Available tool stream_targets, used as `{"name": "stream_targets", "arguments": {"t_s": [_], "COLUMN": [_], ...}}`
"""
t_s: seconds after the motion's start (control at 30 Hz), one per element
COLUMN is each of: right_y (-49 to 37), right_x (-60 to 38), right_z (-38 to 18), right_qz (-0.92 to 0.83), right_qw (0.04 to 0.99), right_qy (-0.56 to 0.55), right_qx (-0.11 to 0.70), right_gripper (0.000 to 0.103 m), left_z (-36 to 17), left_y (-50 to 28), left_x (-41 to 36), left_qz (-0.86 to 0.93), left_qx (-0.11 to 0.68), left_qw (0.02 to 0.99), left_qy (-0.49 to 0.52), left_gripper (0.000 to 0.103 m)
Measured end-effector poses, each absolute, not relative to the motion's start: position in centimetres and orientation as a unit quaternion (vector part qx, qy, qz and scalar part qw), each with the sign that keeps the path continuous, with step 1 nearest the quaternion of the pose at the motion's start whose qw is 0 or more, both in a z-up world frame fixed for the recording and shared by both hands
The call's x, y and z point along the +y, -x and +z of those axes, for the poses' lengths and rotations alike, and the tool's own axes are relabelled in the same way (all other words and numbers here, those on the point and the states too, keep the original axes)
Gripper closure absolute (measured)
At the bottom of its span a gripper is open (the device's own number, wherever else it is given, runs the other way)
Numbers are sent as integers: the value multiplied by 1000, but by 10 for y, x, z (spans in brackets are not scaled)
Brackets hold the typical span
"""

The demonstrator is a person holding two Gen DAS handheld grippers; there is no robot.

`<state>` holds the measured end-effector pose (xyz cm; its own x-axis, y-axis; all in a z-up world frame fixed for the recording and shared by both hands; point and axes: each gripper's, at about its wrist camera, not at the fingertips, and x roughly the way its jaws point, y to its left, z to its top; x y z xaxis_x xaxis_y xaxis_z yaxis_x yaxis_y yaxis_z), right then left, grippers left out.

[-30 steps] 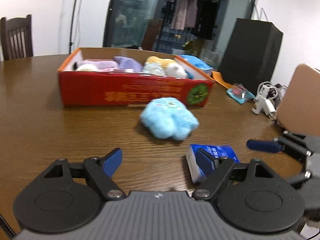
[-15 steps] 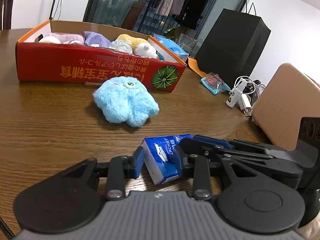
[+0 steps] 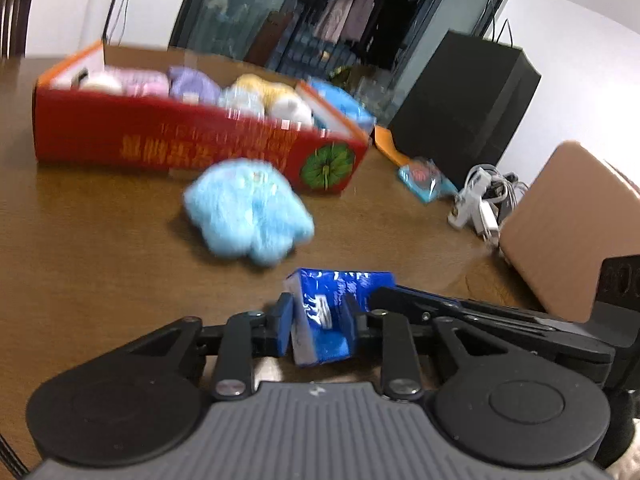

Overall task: Organize soft objects
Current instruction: 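Carry the handkerchief packet into the box with the left gripper and release, then withdraw both grippers back toward the blue fuzzy plush monster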

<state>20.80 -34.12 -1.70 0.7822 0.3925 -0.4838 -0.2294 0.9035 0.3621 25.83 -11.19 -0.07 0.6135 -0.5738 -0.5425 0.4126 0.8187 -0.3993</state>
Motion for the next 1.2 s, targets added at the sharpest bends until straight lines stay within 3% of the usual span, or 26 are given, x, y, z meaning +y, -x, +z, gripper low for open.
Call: {"name": "stream_targets", "arguments": {"t_s": [0.3,0.6,0.83,0.93,1.1,1.2], "right_y": [-297,-389,-385,-376,-342,-310], "right_x": [-357,-354,-354,-355,-353,-350], "right_z": [61,39,37,49,71,80], "right_qz": [166,113,100,100,110,117], "right_qw": [961,957,963,967,971,973], "right_qy": [-101,-70,-48,-45,-43,-26], "right_qx": [197,256,245,230,207,198], "right_gripper": [84,79,65,63,59,50], "left_z": [76,39,37,49,70,78], "left_y": [-358,-444,-438,-427,-385,-349], "left_x": [-131,-150,-145,-136,-107,-85], "left_qz": [-285,-286,-295,-279,-239,-211], "left_qx": [268,338,339,319,294,276], "left_qw": [915,889,889,902,925,937], "left_qy": [102,118,92,78,40,23], "left_gripper": [78,77,68,63,59,54]}}
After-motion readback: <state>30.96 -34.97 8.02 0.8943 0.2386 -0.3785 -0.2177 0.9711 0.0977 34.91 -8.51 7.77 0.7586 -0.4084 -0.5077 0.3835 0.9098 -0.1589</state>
